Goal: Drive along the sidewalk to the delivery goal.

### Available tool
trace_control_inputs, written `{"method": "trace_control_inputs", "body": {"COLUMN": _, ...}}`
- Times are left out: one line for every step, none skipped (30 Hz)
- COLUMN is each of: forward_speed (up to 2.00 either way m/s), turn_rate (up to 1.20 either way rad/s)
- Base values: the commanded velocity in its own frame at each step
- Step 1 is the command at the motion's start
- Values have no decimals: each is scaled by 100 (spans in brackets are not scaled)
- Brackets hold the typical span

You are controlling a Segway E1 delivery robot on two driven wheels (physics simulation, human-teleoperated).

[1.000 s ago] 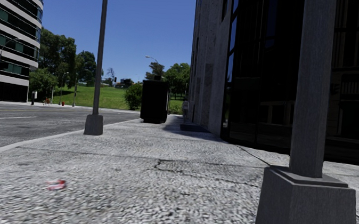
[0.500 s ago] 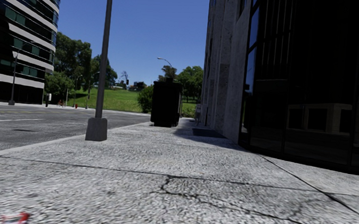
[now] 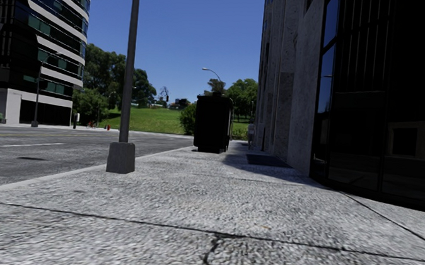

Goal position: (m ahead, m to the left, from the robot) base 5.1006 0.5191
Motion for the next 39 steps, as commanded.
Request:
{"method": "trace_control_inputs", "body": {"forward_speed": 125, "turn_rate": 27}}
{"method": "trace_control_inputs", "body": {"forward_speed": 125, "turn_rate": 27}}
{"method": "trace_control_inputs", "body": {"forward_speed": 125, "turn_rate": 27}}
{"method": "trace_control_inputs", "body": {"forward_speed": 125, "turn_rate": 27}}
{"method": "trace_control_inputs", "body": {"forward_speed": 125, "turn_rate": 20}}
{"method": "trace_control_inputs", "body": {"forward_speed": 125, "turn_rate": 3}}
{"method": "trace_control_inputs", "body": {"forward_speed": 125, "turn_rate": 0}}
{"method": "trace_control_inputs", "body": {"forward_speed": 125, "turn_rate": 0}}
{"method": "trace_control_inputs", "body": {"forward_speed": 125, "turn_rate": 0}}
{"method": "trace_control_inputs", "body": {"forward_speed": 125, "turn_rate": 0}}
{"method": "trace_control_inputs", "body": {"forward_speed": 125, "turn_rate": 0}}
{"method": "trace_control_inputs", "body": {"forward_speed": 125, "turn_rate": 0}}
{"method": "trace_control_inputs", "body": {"forward_speed": 125, "turn_rate": 0}}
{"method": "trace_control_inputs", "body": {"forward_speed": 125, "turn_rate": 0}}
{"method": "trace_control_inputs", "body": {"forward_speed": 125, "turn_rate": 0}}
{"method": "trace_control_inputs", "body": {"forward_speed": 125, "turn_rate": 0}}
{"method": "trace_control_inputs", "body": {"forward_speed": 125, "turn_rate": 0}}
{"method": "trace_control_inputs", "body": {"forward_speed": 125, "turn_rate": 0}}
{"method": "trace_control_inputs", "body": {"forward_speed": 125, "turn_rate": 0}}
{"method": "trace_control_inputs", "body": {"forward_speed": 125, "turn_rate": 0}}
{"method": "trace_control_inputs", "body": {"forward_speed": 125, "turn_rate": 0}}
{"method": "trace_control_inputs", "body": {"forward_speed": 125, "turn_rate": 0}}
{"method": "trace_control_inputs", "body": {"forward_speed": 125, "turn_rate": 0}}
{"method": "trace_control_inputs", "body": {"forward_speed": 125, "turn_rate": 0}}
{"method": "trace_control_inputs", "body": {"forward_speed": 125, "turn_rate": 0}}
{"method": "trace_control_inputs", "body": {"forward_speed": 125, "turn_rate": 0}}
{"method": "trace_control_inputs", "body": {"forward_speed": 125, "turn_rate": 0}}
{"method": "trace_control_inputs", "body": {"forward_speed": 125, "turn_rate": 0}}
{"method": "trace_control_inputs", "body": {"forward_speed": 125, "turn_rate": 0}}
{"method": "trace_control_inputs", "body": {"forward_speed": 127, "turn_rate": 0}}
{"method": "trace_control_inputs", "body": {"forward_speed": 200, "turn_rate": 0}}
{"method": "trace_control_inputs", "body": {"forward_speed": 200, "turn_rate": 0}}
{"method": "trace_control_inputs", "body": {"forward_speed": 200, "turn_rate": 0}}
{"method": "trace_control_inputs", "body": {"forward_speed": 200, "turn_rate": 0}}
{"method": "trace_control_inputs", "body": {"forward_speed": 200, "turn_rate": 0}}
{"method": "trace_control_inputs", "body": {"forward_speed": 200, "turn_rate": 0}}
{"method": "trace_control_inputs", "body": {"forward_speed": 200, "turn_rate": 0}}
{"method": "trace_control_inputs", "body": {"forward_speed": 200, "turn_rate": 0}}
{"method": "trace_control_inputs", "body": {"forward_speed": 200, "turn_rate": 0}}
